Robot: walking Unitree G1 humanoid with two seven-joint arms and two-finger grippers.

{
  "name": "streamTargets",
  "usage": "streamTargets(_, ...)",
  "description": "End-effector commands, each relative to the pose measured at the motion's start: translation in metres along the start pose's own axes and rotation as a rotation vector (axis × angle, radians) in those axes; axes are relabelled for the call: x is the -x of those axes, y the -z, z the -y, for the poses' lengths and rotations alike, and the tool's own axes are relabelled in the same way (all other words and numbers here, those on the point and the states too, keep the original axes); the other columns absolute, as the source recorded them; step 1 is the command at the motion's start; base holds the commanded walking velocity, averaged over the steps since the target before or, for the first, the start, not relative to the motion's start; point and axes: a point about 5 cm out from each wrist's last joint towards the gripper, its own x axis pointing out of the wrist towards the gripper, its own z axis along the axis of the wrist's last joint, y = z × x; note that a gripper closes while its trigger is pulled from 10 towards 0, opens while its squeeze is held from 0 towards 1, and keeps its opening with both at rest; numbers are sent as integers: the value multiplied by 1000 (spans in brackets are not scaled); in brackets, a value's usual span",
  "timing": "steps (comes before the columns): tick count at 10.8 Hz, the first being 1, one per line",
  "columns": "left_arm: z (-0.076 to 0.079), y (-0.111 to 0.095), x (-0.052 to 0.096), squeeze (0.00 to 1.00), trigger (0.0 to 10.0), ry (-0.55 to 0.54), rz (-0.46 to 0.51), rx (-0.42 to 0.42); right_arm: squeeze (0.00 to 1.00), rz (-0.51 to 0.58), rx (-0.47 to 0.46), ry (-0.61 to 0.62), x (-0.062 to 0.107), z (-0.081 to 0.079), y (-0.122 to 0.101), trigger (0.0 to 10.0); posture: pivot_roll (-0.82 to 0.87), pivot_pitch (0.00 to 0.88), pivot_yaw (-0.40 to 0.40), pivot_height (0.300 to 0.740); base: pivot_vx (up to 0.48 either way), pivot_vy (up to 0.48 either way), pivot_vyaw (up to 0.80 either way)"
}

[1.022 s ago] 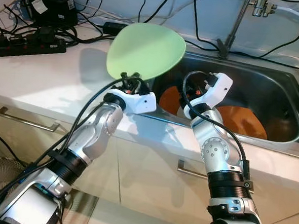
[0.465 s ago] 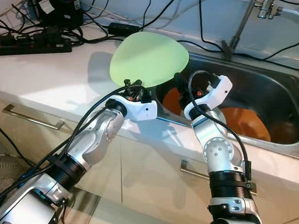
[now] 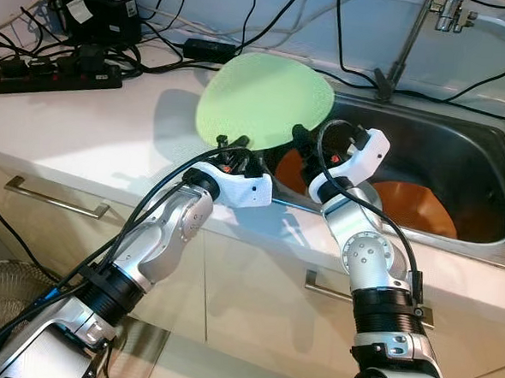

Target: Kitchen organization

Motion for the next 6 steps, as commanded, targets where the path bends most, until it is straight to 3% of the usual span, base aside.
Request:
streamTargets(1, -11, -9, 1, 0, 10000, -40, 51, -20, 0, 3, -76, -77, -12, -33, 7, 10000, 250, 17, -47, 740, 0, 0, 0)
streamTargets(6, -9, -13, 1, 0, 10000, -34, 85, -30, 0, 49, -125, -60, -21, -36, -8, 10000, 250, 18, -48, 740, 0, 0, 0)
